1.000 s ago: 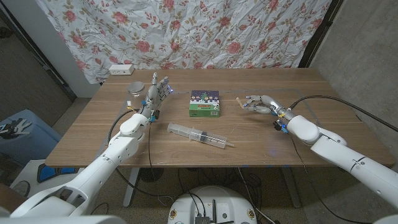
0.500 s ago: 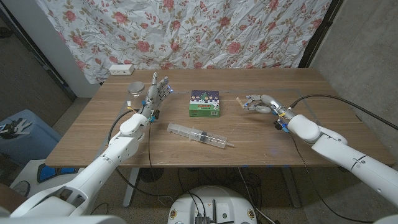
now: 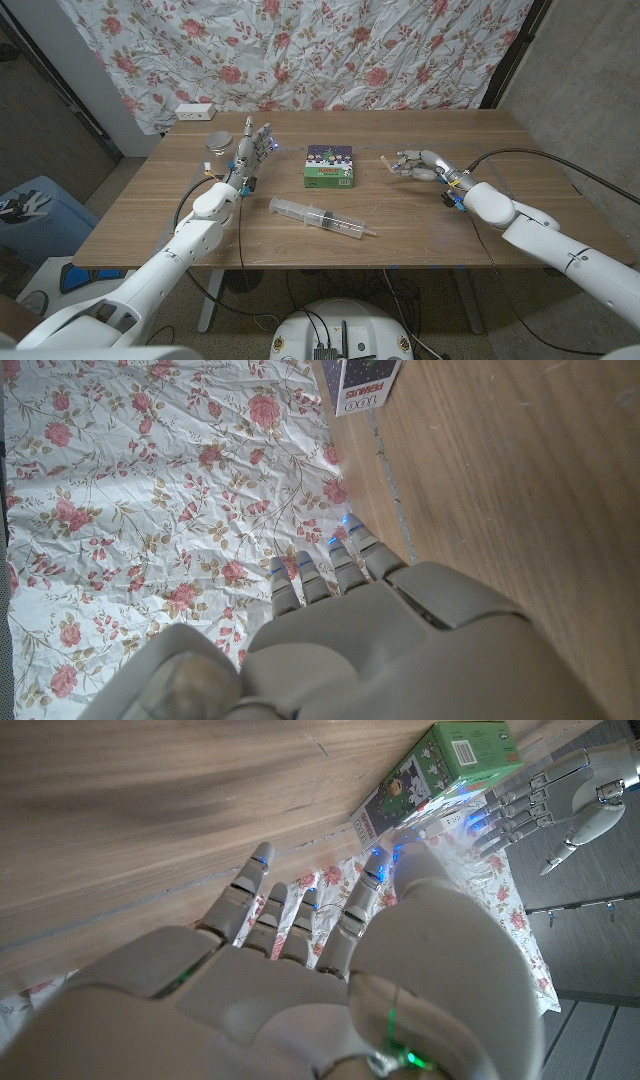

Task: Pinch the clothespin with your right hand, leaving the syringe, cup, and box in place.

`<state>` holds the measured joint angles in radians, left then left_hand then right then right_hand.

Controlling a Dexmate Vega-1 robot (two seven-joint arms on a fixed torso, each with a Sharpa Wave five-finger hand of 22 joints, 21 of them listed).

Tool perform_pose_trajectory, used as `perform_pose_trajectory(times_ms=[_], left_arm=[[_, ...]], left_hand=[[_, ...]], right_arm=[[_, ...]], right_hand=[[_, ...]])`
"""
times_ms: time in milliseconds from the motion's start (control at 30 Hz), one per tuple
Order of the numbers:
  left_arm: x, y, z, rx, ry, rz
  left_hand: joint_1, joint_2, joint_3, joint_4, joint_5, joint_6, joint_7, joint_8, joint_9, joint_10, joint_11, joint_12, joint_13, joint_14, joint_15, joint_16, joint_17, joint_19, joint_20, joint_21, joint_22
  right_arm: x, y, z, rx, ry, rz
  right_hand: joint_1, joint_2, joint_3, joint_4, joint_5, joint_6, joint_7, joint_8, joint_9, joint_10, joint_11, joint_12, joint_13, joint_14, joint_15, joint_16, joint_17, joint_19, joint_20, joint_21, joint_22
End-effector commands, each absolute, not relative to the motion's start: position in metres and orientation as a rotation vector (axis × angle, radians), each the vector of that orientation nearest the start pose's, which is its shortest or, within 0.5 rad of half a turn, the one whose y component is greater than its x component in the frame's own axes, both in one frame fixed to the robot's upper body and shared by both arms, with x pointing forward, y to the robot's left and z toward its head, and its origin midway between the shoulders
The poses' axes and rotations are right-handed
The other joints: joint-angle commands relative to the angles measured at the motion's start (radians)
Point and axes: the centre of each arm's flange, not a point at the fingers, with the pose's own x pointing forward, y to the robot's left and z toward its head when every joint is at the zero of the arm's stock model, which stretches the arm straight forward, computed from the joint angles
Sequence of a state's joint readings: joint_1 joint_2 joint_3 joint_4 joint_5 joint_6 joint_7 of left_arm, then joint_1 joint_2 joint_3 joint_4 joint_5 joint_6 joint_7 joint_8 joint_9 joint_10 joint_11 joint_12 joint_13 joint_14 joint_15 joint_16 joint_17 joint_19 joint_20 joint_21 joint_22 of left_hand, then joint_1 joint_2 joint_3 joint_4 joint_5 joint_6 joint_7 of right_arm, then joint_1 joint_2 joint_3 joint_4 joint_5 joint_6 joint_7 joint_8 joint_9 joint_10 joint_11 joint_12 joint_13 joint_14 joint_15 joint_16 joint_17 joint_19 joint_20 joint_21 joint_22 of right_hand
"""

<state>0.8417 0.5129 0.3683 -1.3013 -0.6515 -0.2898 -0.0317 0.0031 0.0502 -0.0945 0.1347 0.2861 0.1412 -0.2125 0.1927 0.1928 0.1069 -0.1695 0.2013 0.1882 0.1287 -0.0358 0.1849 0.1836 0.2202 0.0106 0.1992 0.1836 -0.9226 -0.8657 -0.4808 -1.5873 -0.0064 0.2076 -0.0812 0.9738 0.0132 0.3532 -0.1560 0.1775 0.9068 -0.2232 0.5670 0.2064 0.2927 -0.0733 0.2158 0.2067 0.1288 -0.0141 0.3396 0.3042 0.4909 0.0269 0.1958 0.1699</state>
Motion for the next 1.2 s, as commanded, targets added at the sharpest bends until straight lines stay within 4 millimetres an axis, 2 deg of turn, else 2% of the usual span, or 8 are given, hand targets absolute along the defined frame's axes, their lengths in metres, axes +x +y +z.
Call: perform_pose_trajectory(times_ms=[33, 767, 1200], left_arm=[[0.652, 0.292, -0.028, -0.041, -0.593, -0.206], [0.652, 0.292, -0.028, -0.041, -0.593, -0.206], [0.652, 0.292, -0.028, -0.041, -0.593, -0.206]], left_hand=[[0.001, 0.011, 0.000, 0.006, 0.004, 0.000, -0.009, 0.006, 0.005, 0.001, -0.007, 0.005, 0.002, 0.004, -0.011, 0.005, 0.004, 0.006, 0.000, 0.007, 0.002], [0.001, 0.011, 0.000, 0.006, 0.004, 0.000, -0.009, 0.006, 0.005, 0.003, -0.007, 0.006, 0.002, 0.005, -0.010, 0.005, 0.004, 0.006, -0.001, 0.007, 0.002], [0.001, 0.010, 0.000, 0.006, 0.004, 0.000, -0.009, 0.006, 0.005, 0.002, -0.007, 0.006, 0.002, 0.005, -0.010, 0.005, 0.004, 0.006, -0.001, 0.007, 0.002]], right_arm=[[0.597, -0.293, -0.028, -0.990, -0.681, 0.162], [0.593, -0.299, -0.020, -1.212, -0.770, 0.093], [0.592, -0.296, -0.018, -1.348, -0.835, 0.076]], right_hand=[[-0.002, 0.004, -0.005, 0.000, 0.000, 0.013, 0.001, 0.001, 0.005, 0.004, -0.001, -0.002, 0.004, 0.006, -0.001, -0.002, 0.002, 0.003, 0.002, 0.002, 0.004], [0.003, 0.007, -0.007, -0.002, 0.000, 0.017, 0.000, 0.002, 0.010, 0.005, -0.002, -0.002, 0.004, 0.014, -0.009, 0.000, 0.002, 0.005, -0.001, 0.002, 0.004], [0.005, 0.008, -0.011, -0.002, 0.000, 0.027, 0.000, 0.005, 0.013, 0.014, -0.012, 0.001, 0.005, 0.014, -0.018, 0.000, 0.003, -0.001, 0.002, 0.000, 0.004]])
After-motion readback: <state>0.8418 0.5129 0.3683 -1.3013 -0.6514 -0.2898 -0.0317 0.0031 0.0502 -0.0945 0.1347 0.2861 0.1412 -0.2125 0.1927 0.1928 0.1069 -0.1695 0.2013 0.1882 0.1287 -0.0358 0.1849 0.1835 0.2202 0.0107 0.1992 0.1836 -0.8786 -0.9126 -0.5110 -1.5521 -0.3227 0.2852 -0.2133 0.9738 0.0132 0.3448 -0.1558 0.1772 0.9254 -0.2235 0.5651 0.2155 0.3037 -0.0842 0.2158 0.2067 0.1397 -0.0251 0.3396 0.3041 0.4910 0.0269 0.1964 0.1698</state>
